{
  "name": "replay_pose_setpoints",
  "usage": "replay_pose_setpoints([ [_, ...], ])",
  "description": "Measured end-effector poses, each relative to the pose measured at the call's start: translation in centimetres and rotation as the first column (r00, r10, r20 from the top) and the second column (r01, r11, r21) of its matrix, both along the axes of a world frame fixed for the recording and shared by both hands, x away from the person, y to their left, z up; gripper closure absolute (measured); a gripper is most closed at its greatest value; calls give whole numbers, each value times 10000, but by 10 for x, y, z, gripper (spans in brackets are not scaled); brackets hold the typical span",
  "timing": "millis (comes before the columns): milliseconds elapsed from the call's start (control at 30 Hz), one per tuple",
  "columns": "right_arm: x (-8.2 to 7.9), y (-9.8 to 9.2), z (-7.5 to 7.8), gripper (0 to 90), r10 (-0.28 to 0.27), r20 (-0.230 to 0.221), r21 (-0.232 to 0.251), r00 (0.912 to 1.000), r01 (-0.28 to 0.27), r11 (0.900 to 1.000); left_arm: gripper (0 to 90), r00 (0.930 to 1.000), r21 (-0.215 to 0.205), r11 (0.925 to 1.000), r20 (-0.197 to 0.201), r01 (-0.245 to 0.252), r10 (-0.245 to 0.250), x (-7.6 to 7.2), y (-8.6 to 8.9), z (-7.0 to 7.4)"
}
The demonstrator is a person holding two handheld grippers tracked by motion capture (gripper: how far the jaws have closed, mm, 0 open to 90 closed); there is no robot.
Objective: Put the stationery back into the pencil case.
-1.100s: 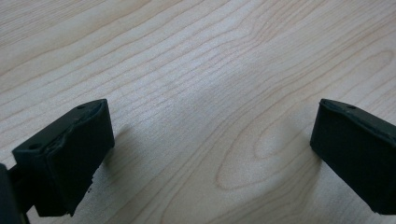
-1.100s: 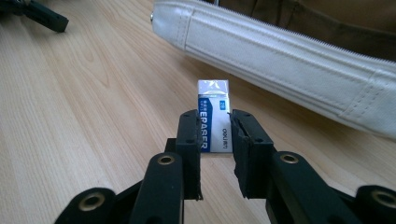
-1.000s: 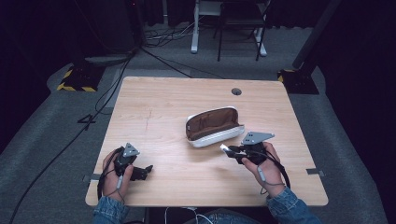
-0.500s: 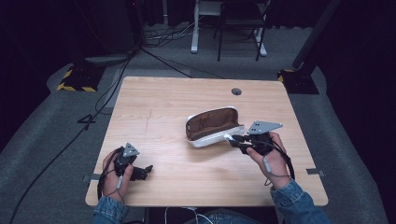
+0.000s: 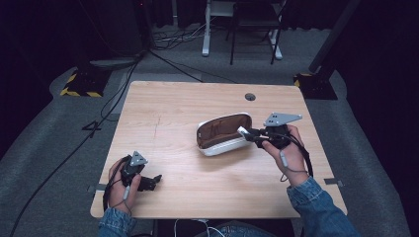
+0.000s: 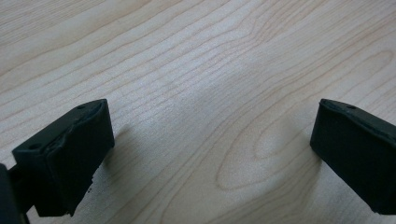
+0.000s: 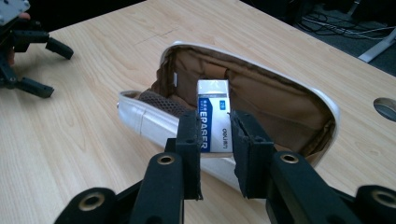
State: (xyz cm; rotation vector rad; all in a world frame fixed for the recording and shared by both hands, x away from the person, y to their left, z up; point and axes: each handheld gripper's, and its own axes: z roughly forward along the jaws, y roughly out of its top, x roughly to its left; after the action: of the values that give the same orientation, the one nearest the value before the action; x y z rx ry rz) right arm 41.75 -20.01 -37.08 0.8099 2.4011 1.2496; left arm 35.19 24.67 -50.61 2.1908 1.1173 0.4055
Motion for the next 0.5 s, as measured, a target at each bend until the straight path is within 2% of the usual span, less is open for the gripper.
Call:
replay_pose_setpoints([
  [200,15,5,2,738,-62,50,-11,10000,62,10000,1,10000,3,10000,0,5,-5,0,0,0],
  [500,34,18,-1,738,-93,34,-409,10000,94,9991,1,10000,2,10000,0,4,-4,0,0,0],
])
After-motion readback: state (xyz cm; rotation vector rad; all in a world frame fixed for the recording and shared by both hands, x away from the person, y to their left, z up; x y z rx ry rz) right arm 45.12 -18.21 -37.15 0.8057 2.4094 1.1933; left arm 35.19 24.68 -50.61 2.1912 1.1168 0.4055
